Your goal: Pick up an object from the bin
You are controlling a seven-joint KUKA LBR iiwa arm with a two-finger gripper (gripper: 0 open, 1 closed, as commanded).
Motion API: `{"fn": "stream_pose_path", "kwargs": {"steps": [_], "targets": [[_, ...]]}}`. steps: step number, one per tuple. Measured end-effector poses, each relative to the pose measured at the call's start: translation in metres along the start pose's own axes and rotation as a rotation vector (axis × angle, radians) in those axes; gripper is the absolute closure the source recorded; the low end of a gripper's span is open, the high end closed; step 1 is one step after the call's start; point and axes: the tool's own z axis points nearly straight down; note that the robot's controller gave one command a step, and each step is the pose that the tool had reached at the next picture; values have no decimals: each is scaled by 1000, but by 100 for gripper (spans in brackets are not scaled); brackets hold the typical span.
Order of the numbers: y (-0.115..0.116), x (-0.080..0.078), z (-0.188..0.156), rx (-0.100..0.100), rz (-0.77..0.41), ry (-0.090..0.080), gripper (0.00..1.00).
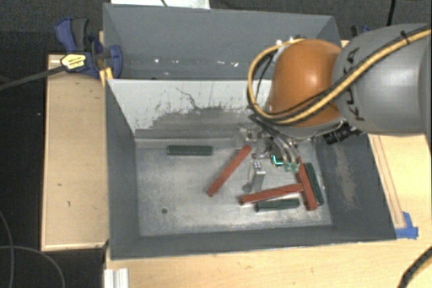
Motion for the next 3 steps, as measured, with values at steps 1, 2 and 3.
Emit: {"fn": "stream_pose_path", "kwargs": {"steps": [1, 2, 3], "targets": [[0, -2, -4, -1, 2, -8, 0], [18, 3, 22, 1, -48, -15, 0], [-14, -27, 81, 1, -342, -11, 100]]}}
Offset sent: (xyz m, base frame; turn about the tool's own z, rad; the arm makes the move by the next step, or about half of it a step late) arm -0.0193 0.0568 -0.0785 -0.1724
